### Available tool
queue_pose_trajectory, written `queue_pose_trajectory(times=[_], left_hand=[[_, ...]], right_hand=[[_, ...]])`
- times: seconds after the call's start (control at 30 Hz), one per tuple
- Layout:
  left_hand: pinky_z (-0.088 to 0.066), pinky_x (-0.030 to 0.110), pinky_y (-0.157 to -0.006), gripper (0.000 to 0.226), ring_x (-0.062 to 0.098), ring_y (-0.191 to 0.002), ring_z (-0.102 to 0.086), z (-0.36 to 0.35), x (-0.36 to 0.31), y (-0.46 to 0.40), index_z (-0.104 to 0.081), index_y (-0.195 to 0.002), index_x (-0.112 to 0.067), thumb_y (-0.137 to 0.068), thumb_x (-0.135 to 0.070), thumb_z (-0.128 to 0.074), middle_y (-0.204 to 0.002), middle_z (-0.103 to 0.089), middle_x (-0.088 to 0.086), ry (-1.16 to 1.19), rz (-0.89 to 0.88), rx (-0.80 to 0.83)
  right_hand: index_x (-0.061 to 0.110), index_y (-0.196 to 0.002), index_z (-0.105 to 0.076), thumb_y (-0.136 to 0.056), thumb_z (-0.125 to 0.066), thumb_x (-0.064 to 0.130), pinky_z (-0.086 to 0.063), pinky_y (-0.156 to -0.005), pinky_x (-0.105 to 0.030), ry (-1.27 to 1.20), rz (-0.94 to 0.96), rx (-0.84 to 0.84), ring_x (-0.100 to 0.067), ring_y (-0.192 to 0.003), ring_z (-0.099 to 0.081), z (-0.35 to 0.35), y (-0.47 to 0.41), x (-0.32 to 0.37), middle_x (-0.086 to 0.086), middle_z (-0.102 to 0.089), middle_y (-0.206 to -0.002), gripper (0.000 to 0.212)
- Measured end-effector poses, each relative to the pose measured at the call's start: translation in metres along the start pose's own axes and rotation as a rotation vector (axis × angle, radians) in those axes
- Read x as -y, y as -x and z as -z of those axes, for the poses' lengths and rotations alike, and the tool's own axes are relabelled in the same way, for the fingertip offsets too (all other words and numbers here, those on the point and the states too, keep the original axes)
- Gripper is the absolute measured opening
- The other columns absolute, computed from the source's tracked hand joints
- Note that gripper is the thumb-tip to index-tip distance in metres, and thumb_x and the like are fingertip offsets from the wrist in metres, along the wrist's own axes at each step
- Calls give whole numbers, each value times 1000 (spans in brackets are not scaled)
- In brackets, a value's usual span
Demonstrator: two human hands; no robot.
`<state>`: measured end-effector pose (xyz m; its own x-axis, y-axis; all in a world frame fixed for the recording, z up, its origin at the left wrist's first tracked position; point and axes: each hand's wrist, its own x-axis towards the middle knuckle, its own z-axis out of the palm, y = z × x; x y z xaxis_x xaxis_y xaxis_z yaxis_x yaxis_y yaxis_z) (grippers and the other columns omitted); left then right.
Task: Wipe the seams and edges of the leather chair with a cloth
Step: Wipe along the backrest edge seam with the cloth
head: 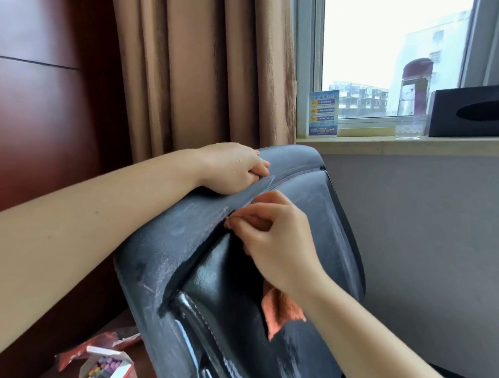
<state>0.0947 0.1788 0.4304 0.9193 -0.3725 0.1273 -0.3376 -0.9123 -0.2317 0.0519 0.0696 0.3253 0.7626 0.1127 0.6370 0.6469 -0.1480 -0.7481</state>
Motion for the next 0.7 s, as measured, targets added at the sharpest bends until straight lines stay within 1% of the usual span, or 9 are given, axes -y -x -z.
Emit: queue_pose_trajectory(times=[0.13,0.2,0.27,0.3,0.4,0.43,0.5,0.57,0.7], left_hand=[[-12,20,-113,37,7,-143,-17,-1,1,1,-49,-136,-22,-102,-20,-35,-151,-32,-12,32,1,-6],[-12,19,-113,37,7,-143,-17,-1,3,1,-51,-135,-22,-101,-19,-36,-150,-34,-12,64,0,-14],[-11,17,-112,36,7,-143,-18,-1,3,2,-53,-133,-22,-100,-17,-38,-150,-35,-11,91,-2,-19],[-11,16,-111,36,7,-143,-18,0,3,2,-54,-132,-21,-100,-16,-39,-149,-36,-11,106,-3,-21],[-12,15,-110,36,7,-143,-19,2,3,4,-56,-130,-20,-99,-12,-40,-149,-38,-8,129,-10,-26],[-11,15,-110,36,7,-143,-19,2,2,5,-56,-130,-20,-99,-12,-39,-148,-38,-9,129,-7,-22],[-11,15,-110,37,7,-143,-18,2,2,6,-55,-131,-21,-100,-11,-38,-149,-37,-9,129,3,-14],[-11,17,-111,37,7,-143,-17,3,1,7,-55,-132,-21,-100,-11,-38,-149,-37,-9,129,8,-7],[-10,17,-111,37,7,-143,-16,2,2,7,-54,-132,-22,-100,-12,-38,-150,-36,-10,128,8,-5]], right_hand=[[24,-63,-71,-77,-69,13,-51,-74,-33,48,-30,-60,-8,-72,-60,-2,-8,-1,15,-60,-82,18],[20,-67,-73,-78,-68,12,-50,-75,-29,34,13,-37,-7,-77,-60,-3,5,4,12,-59,-83,14],[18,-68,-73,-79,-69,14,-49,-71,-23,26,55,16,-6,-76,-59,-3,18,8,14,-57,-83,12],[19,-67,-72,-79,-70,14,-49,-70,-24,23,71,33,-6,-75,-59,-3,21,8,15,-56,-83,12],[28,-63,-71,-76,-73,16,-53,-70,-37,-26,27,21,-9,-68,-60,0,12,4,15,-57,-82,18],[32,-59,-70,-75,-74,17,-53,-70,-39,-27,3,-6,-10,-67,-59,0,5,2,16,-57,-81,22],[30,-61,-71,-76,-73,18,-51,-74,-36,35,-37,-47,-8,-71,-59,2,-6,-1,16,-56,-78,19],[22,-66,-73,-78,-70,16,-49,-77,-34,86,-53,-72,-8,-77,-59,1,-9,1,13,-57,-80,13],[21,-67,-73,-77,-69,9,-51,-77,-33,3,11,8,-7,-77,-61,-2,14,9,13,-59,-84,16]])
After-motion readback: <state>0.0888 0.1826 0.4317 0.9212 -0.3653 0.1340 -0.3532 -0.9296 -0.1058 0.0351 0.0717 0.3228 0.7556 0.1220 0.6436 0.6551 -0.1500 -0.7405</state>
